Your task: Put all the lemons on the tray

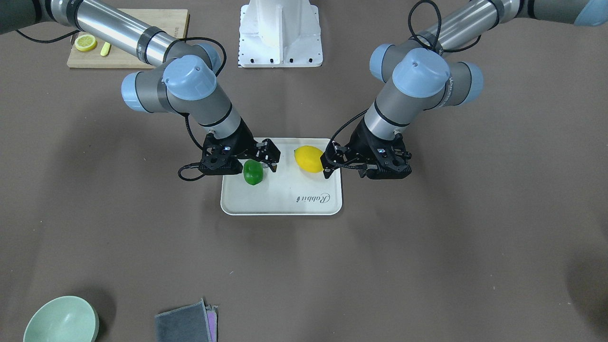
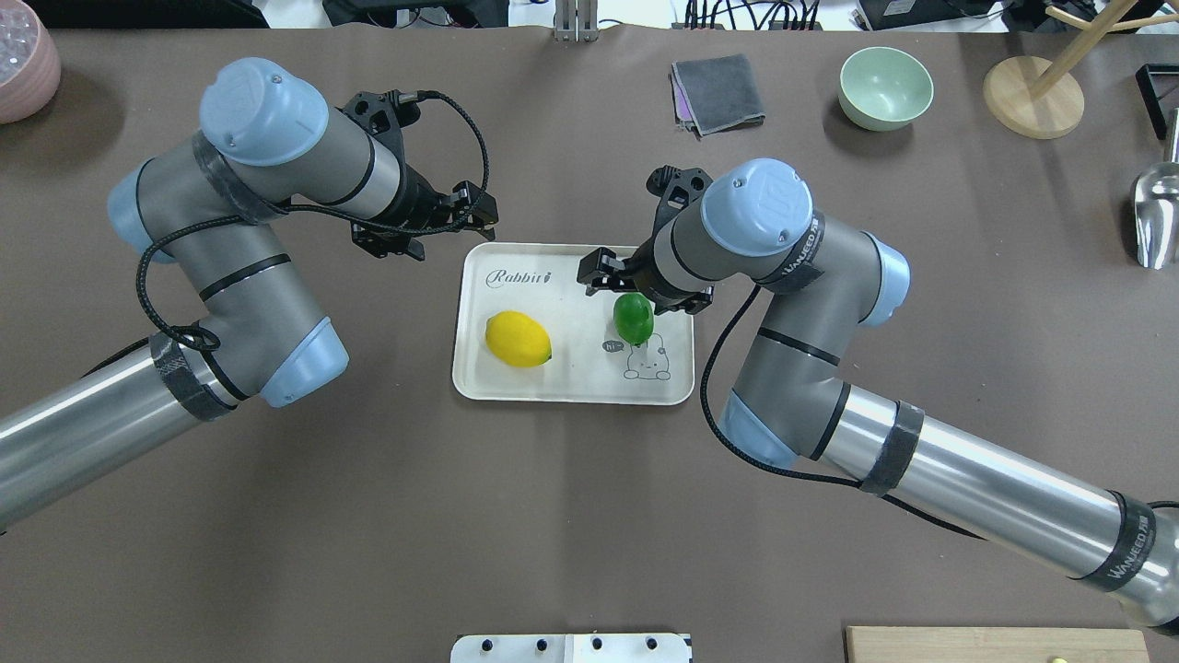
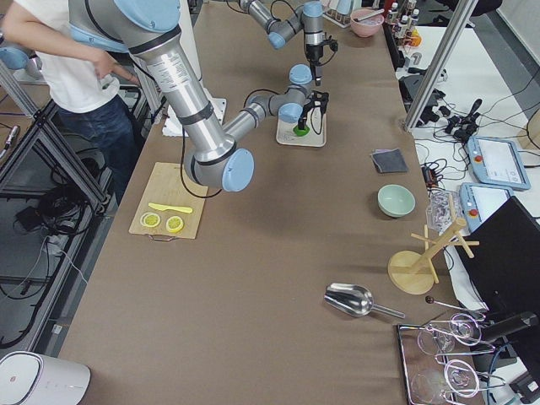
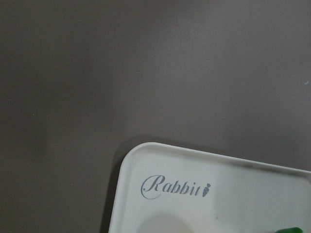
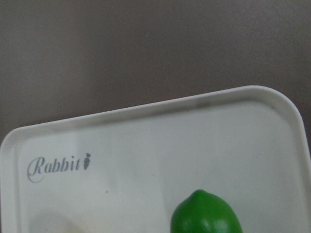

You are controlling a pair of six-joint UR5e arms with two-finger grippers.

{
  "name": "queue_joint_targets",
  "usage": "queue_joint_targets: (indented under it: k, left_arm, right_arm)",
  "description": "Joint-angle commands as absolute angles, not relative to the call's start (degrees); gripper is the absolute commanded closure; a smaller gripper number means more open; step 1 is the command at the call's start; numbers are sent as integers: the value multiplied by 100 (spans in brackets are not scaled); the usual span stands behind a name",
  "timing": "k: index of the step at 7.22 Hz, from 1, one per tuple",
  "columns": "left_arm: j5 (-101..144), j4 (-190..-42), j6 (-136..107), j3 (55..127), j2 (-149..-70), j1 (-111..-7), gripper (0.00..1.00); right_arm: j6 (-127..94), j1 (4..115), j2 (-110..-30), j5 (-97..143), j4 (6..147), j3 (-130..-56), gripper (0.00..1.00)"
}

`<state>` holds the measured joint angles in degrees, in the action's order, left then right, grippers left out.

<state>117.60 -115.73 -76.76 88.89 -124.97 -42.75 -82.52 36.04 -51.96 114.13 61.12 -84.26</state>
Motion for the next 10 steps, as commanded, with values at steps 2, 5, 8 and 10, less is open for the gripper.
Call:
queue_joint_targets:
  k: [2,5,8,10]
  left_arm:
    - [11917,-11496,-6461,9288,-11964,-4648,2]
    - [12075,-11487,-5294,9431,-11699,-5210,2]
    - [12217,-11540,-5265,9448,-11234,-5676,2]
    - [12076,-11880,-4925,9413,-10655,-6061,2]
  right_arm:
    - [-8009,4681,-5325,12621,6806,-8926,0]
    - [-5239,5543,-6903,12804,7277,-10158,0]
    - [-4825,6098,-7714,12456,7225,-10099,0]
    - [-4790,6396,-7997,12585,7286,-10099,0]
